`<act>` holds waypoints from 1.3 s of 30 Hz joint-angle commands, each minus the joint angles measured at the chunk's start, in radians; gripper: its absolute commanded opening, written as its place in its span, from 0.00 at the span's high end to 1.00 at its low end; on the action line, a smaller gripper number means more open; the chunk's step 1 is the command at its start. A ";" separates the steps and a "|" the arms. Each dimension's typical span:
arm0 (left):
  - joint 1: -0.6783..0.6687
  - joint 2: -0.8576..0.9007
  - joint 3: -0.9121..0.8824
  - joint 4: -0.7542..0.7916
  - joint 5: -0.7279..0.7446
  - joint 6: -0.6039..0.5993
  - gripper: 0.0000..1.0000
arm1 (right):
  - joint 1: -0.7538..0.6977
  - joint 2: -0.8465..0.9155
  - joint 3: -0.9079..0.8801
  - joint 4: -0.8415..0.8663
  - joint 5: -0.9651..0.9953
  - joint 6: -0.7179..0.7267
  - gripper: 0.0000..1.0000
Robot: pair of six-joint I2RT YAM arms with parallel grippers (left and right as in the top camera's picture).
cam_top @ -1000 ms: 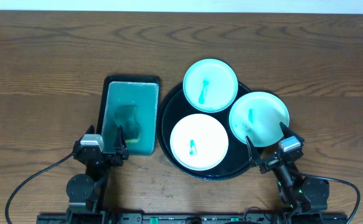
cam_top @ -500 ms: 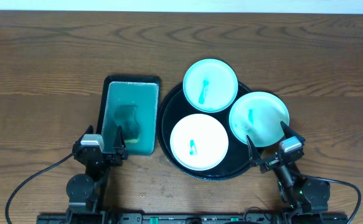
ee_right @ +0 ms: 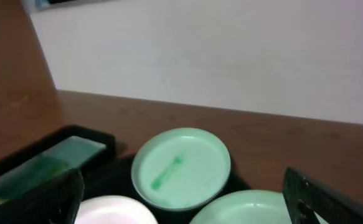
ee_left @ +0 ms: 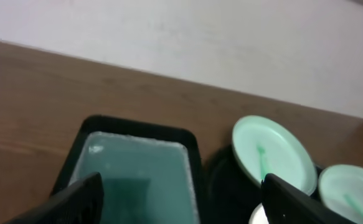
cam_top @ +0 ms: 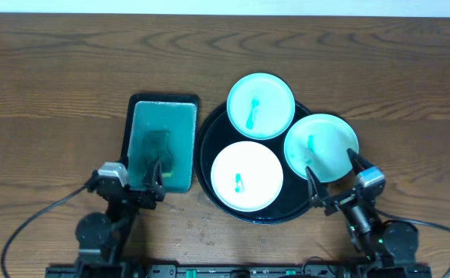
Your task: Clean dirty plates on tray and stack at the side
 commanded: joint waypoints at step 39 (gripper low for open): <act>-0.004 1.157 0.955 -0.981 -0.098 -0.031 0.19 | 0.393 1.517 0.912 -0.906 0.259 0.366 0.53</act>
